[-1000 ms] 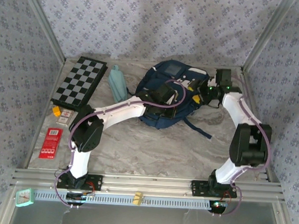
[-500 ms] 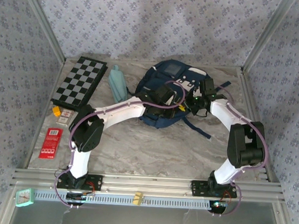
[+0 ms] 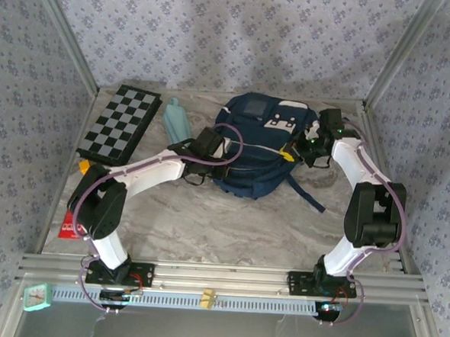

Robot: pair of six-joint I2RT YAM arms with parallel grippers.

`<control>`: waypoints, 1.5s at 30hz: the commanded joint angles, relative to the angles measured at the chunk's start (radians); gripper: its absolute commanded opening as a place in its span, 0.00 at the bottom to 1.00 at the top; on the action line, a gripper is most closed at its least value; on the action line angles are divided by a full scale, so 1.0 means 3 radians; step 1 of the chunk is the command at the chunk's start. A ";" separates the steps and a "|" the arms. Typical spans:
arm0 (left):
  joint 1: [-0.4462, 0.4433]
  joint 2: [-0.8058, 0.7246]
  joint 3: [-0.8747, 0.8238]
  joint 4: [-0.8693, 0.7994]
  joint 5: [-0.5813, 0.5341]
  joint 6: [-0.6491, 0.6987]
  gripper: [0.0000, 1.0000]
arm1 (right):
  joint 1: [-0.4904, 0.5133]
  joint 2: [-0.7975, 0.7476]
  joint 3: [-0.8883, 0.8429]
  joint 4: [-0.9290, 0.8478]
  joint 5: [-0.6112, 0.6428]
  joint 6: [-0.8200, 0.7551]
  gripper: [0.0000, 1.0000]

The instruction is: Pack the student bag

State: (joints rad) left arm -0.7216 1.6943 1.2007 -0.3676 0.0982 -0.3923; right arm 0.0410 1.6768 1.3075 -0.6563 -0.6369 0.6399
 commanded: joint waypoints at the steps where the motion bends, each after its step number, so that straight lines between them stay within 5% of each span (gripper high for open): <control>1: -0.0090 -0.0164 -0.0102 -0.0305 0.0086 -0.0033 0.00 | -0.0147 0.0231 0.0551 -0.0059 0.0242 -0.0347 0.00; 5: -0.0360 -0.0063 0.0019 -0.0018 0.0146 -0.0165 0.00 | -0.0117 0.0508 0.1022 -0.0250 0.0228 -0.0430 0.00; 9: -0.0301 0.0149 0.0235 -0.0055 0.0059 -0.0256 0.00 | -0.0034 0.0349 0.0858 -0.0112 0.0093 -0.0265 0.46; 12: -0.0209 0.0165 0.0209 0.0051 0.0086 -0.0282 0.00 | 0.0091 0.0040 0.0254 0.0432 -0.0075 0.0147 0.64; 21: -0.0167 0.0130 0.0252 0.0065 0.0176 -0.0201 0.00 | 0.0592 -0.0613 -0.1056 0.1452 0.0408 0.1353 0.77; 31: -0.0167 0.0115 0.0252 0.0068 0.0147 -0.0190 0.00 | 0.0996 -0.0240 -0.0796 0.2053 0.0996 0.1554 0.59; 39: -0.0166 0.0070 0.0237 0.0039 0.0098 -0.0143 0.00 | 0.1105 -0.0198 -0.0743 0.1934 0.1263 0.1383 0.09; 45: -0.0152 -0.0068 0.0111 -0.0162 -0.0208 -0.0052 0.00 | 0.0840 -0.0474 -0.0794 0.1780 0.1013 0.1241 0.00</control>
State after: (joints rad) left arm -0.7658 1.7313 1.2427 -0.3443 0.0921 -0.4370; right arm 0.3500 1.6093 1.0809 -0.1303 -0.3313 1.0561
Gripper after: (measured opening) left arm 0.053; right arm 0.087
